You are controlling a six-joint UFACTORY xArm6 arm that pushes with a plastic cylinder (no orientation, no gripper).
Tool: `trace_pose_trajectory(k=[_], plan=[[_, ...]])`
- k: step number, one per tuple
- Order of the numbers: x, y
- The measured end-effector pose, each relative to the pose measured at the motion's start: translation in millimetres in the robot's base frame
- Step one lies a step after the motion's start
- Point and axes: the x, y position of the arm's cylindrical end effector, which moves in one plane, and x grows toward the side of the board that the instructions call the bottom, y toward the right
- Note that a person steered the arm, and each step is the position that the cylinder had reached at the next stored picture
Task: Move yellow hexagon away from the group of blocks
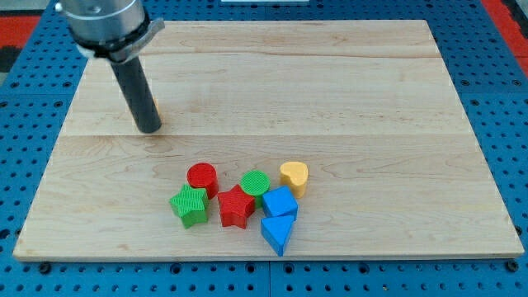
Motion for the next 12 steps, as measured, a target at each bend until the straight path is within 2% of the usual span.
trace_pose_trajectory(k=[3,4,5,7,9,11,12], plan=[[-107,-28],[-93,-29],[-106,-62],[-141,-74],[-151,-133],[-170,-94],[-180,-94]])
